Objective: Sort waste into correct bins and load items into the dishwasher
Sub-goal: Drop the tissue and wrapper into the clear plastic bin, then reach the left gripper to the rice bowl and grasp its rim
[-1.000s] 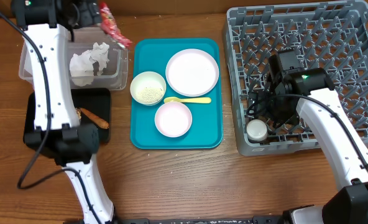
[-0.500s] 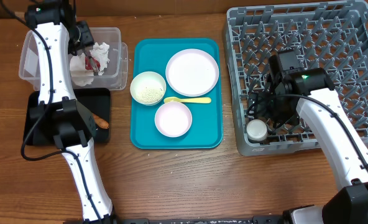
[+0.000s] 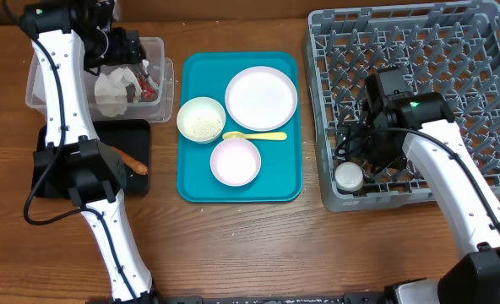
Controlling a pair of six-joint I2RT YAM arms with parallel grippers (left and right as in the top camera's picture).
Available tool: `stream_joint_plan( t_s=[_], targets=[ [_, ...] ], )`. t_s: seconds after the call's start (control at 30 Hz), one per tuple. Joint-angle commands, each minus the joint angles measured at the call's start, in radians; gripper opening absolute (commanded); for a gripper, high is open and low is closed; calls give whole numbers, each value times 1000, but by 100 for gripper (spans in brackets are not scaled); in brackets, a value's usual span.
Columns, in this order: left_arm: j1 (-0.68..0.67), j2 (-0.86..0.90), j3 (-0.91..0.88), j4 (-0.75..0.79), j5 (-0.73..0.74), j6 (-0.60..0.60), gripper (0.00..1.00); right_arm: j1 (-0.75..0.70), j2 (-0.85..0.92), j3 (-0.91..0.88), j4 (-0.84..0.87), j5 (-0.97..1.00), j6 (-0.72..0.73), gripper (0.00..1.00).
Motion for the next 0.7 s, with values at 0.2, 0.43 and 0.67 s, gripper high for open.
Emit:
stream_joint_plan(
  t_s=[0.2,0.43,0.67],
  targets=[
    [10,-39,21,-44,-639,-485,63,-1,-2,14,-10,-26,-3,91],
    [-2,-39,21,-41,-596,-468,64,-1,-2,14,-10,-32,-3,91],
    [-29,-40,23,-78,167,-7,66,-1,-2,14,-9,-31,-3,91]
  ],
)
